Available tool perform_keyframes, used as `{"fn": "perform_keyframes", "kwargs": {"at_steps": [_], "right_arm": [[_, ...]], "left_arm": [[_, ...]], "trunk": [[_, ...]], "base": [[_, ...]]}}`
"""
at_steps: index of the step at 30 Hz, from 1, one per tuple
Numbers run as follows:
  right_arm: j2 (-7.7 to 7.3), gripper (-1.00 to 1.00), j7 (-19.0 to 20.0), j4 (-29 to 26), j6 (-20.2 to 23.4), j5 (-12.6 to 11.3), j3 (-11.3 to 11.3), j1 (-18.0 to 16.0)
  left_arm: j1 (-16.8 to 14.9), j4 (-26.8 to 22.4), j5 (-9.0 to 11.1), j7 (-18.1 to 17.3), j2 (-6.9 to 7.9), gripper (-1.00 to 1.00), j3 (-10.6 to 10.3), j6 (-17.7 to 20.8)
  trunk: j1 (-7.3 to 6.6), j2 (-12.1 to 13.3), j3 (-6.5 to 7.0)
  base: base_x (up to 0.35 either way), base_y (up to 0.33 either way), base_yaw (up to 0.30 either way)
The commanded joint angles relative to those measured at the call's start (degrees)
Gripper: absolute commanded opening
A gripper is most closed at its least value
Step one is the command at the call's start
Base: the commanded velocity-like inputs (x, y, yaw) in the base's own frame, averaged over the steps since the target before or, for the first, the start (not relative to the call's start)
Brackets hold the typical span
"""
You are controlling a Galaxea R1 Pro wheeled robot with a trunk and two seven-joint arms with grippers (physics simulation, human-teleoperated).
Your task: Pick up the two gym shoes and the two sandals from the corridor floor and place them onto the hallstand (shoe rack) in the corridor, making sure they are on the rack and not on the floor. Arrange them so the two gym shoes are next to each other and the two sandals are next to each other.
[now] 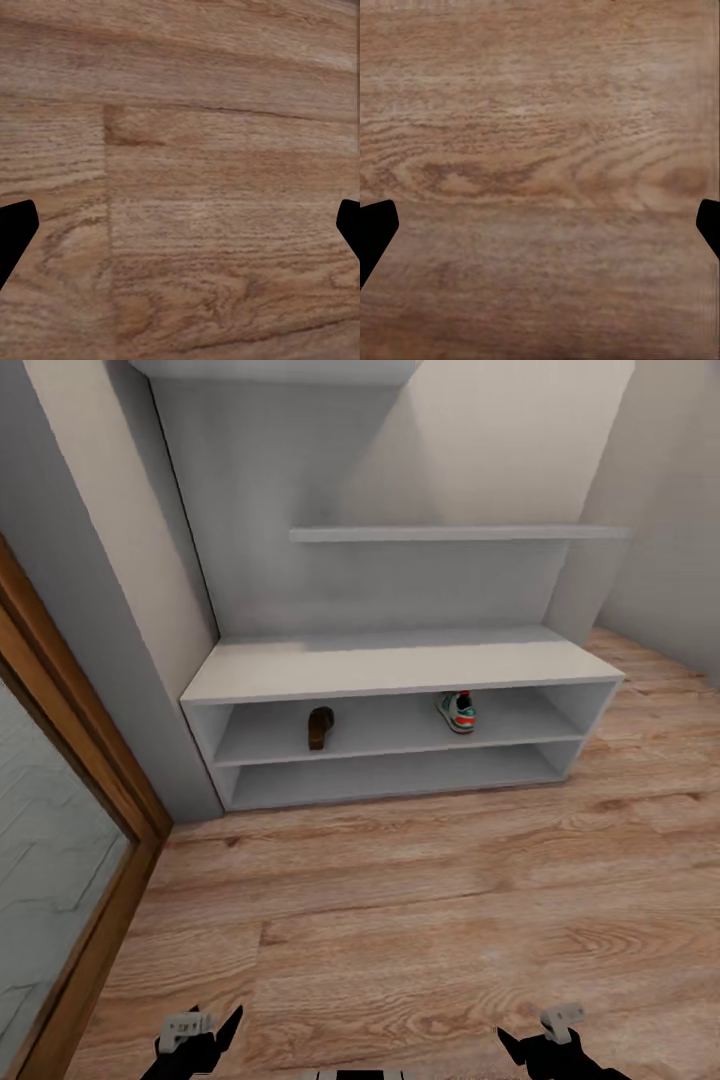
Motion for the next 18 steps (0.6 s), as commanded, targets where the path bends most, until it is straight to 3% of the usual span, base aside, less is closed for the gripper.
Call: {"fn": "perform_keyframes", "kwargs": {"at_steps": [1,4,8,15,18], "right_arm": [[-0.06,1.00,0.20,0.09,-0.16,-1.75,0.47,-0.04],[-0.20,1.00,0.20,0.14,-0.16,-4.86,0.47,-0.03],[-0.36,1.00,0.25,1.11,-0.21,-6.70,0.47,-0.02],[-0.25,1.00,0.24,2.21,-0.58,-7.32,0.53,0.04],[-0.15,1.00,0.07,2.47,-2.68,-7.32,0.55,0.28]], "left_arm": [[0.01,0.03,-0.54,0.01,-0.05,1.00,0.43,-0.42],[0.08,0.11,-0.54,0.79,-0.04,1.00,0.48,-0.59],[0.10,0.43,-0.51,1.19,0.06,1.00,0.63,-0.65],[0.11,0.74,-0.46,2.41,-0.19,1.00,0.70,-0.67],[0.11,0.79,-0.47,5.24,-0.52,1.00,0.51,-0.67]], "trunk": [[-0.01,-0.02,0.02],[-0.01,-0.02,0.19],[-0.01,-0.02,0.40],[-0.01,-0.02,0.78],[-0.01,-0.02,0.95]], "base": [[0.000,0.000,-0.240],[0.000,0.000,-0.245],[0.000,0.000,-0.255],[0.000,0.000,-0.245],[0.000,0.000,-0.203]]}}
